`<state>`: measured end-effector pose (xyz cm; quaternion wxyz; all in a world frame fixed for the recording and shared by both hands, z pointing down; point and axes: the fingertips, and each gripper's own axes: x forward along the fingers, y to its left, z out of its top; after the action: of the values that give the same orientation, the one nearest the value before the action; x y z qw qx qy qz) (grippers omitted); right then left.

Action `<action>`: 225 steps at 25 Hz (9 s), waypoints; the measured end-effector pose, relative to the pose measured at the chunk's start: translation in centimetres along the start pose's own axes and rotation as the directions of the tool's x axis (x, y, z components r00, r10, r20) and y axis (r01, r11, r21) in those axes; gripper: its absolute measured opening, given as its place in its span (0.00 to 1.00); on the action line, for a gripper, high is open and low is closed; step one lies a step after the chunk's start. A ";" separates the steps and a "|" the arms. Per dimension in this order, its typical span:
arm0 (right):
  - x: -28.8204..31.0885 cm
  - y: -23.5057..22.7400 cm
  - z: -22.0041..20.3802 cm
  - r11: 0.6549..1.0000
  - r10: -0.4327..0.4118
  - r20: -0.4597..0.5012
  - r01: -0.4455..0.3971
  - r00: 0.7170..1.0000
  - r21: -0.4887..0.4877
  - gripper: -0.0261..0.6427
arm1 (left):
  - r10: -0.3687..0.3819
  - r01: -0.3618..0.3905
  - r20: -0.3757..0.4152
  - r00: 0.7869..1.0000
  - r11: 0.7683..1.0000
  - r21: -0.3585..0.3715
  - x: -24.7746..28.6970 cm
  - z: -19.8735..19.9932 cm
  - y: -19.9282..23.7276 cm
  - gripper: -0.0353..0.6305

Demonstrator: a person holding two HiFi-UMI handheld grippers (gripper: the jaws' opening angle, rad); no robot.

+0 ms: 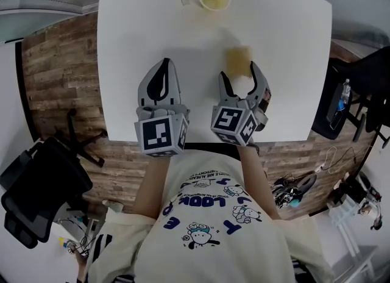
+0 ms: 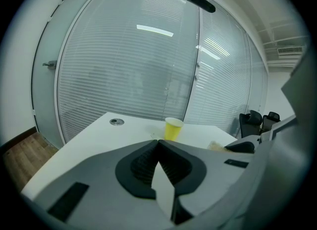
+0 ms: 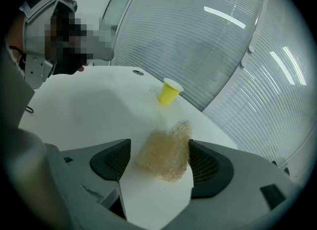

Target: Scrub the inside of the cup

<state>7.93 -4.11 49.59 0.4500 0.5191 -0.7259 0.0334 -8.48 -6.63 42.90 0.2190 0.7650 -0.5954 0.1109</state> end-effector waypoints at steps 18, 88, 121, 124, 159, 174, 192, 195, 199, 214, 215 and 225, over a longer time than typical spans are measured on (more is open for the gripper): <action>2.0 -1.9 -1.9 0.993 0.054 -0.074 -0.045 0.996 0.108 0.45 | 0.029 -0.029 0.003 1.000 0.999 -0.016 -0.9 -0.3 0.7 0.06; 5.4 -12.4 6.0 0.846 0.078 0.192 -0.167 0.978 0.506 0.17 | -0.311 0.330 -0.115 0.943 0.919 0.218 10.5 3.0 -2.9 0.54; 10.8 -10.3 8.6 0.825 0.189 0.220 -0.276 0.957 0.492 0.17 | -0.513 0.574 -0.258 0.819 0.748 0.333 17.0 0.8 -7.9 0.63; 10.8 -9.8 9.2 0.835 0.202 0.242 -0.296 0.949 0.464 0.17 | -0.517 0.574 -0.251 0.819 0.738 0.354 17.2 1.0 -8.4 0.63; 7.5 -11.1 10.6 0.884 0.154 0.272 -0.255 0.950 0.392 0.17 | -0.482 0.511 -0.171 0.859 0.783 0.356 15.3 3.3 -7.8 0.62; -0.8 -9.9 12.8 0.912 0.244 0.335 -0.332 0.910 0.239 0.17 | -0.421 0.404 -0.094 0.902 0.748 0.526 8.9 6.4 -8.6 0.62; -8.1 -7.4 13.2 0.903 0.359 0.355 -0.418 0.863 0.102 0.17 | -0.210 0.141 -0.049 0.976 0.450 0.882 4.4 6.7 -11.3 0.62; -8.8 -6.9 13.3 0.895 0.385 0.355 -0.438 0.852 0.080 0.17 | -0.189 0.100 -0.016 0.982 0.442 0.892 3.8 7.0 -11.8 0.62; -9.4 -6.1 13.6 0.889 0.409 0.349 -0.455 0.843 0.058 0.17 | -0.150 0.026 0.036 0.988 0.394 0.919 3.1 7.6 -11.9 0.62; -9.9 -4.1 13.2 0.835 0.503 0.282 -0.543 0.817 0.083 0.17 | -0.027 -0.148 0.155 0.988 0.162 0.976 1.2 6.8 -11.9 0.61; -9.9 -4.0 13.2 0.835 0.507 0.278 -0.545 0.816 0.076 0.17 | -0.025 -0.151 0.156 0.987 0.159 0.976 1.2 6.8 -11.9 0.61; -10.6 -2.7 13.3 0.854 0.518 0.190 -0.495 0.834 -0.159 0.17 | -0.024 -0.170 0.172 0.985 0.076 0.983 0.8 7.1 -11.8 0.61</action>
<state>2.42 -4.58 33.27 0.3659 0.2845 -0.8844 0.0545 2.41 -8.31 34.61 -0.4069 0.6849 -0.4133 0.4410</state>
